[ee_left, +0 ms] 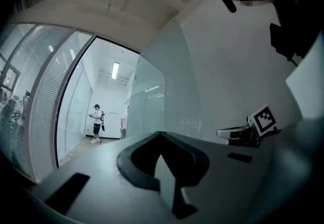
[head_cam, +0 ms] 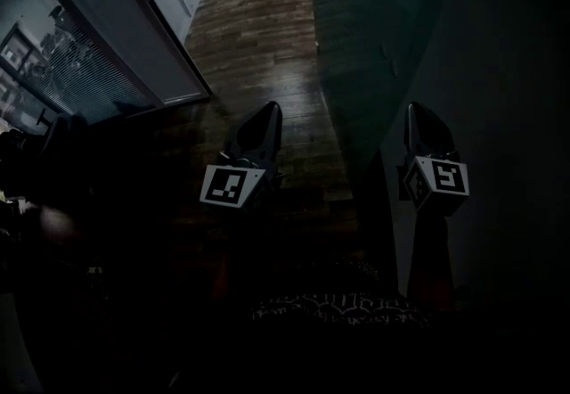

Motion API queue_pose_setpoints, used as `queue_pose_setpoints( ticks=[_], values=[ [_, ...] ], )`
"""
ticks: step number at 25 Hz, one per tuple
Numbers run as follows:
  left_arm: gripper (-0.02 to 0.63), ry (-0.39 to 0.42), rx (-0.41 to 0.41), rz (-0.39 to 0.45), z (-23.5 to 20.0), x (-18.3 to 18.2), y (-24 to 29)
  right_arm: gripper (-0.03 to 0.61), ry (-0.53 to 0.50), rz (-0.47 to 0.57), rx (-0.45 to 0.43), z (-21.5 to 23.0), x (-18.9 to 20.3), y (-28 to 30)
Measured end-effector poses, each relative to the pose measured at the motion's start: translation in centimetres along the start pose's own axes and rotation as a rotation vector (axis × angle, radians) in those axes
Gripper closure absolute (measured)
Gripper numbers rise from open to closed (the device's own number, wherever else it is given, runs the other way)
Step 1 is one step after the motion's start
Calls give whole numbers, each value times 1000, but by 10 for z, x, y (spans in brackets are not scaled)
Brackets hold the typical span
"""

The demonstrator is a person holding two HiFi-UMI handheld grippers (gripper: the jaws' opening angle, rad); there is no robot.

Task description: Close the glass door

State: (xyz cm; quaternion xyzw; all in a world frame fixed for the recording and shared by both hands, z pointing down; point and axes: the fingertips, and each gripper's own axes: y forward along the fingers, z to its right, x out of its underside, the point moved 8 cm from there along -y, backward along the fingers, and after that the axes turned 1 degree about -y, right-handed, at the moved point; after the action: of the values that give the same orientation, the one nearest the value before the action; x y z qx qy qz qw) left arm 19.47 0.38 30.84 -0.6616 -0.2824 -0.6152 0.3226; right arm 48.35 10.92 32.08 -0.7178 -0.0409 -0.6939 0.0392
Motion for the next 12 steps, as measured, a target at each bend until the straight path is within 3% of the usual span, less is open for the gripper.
queue_pose_setpoints(
  ticks=[12],
  values=[
    [612, -4, 16, -4, -8, 6, 46, 575, 4, -18, 19, 30, 8, 37]
  ],
)
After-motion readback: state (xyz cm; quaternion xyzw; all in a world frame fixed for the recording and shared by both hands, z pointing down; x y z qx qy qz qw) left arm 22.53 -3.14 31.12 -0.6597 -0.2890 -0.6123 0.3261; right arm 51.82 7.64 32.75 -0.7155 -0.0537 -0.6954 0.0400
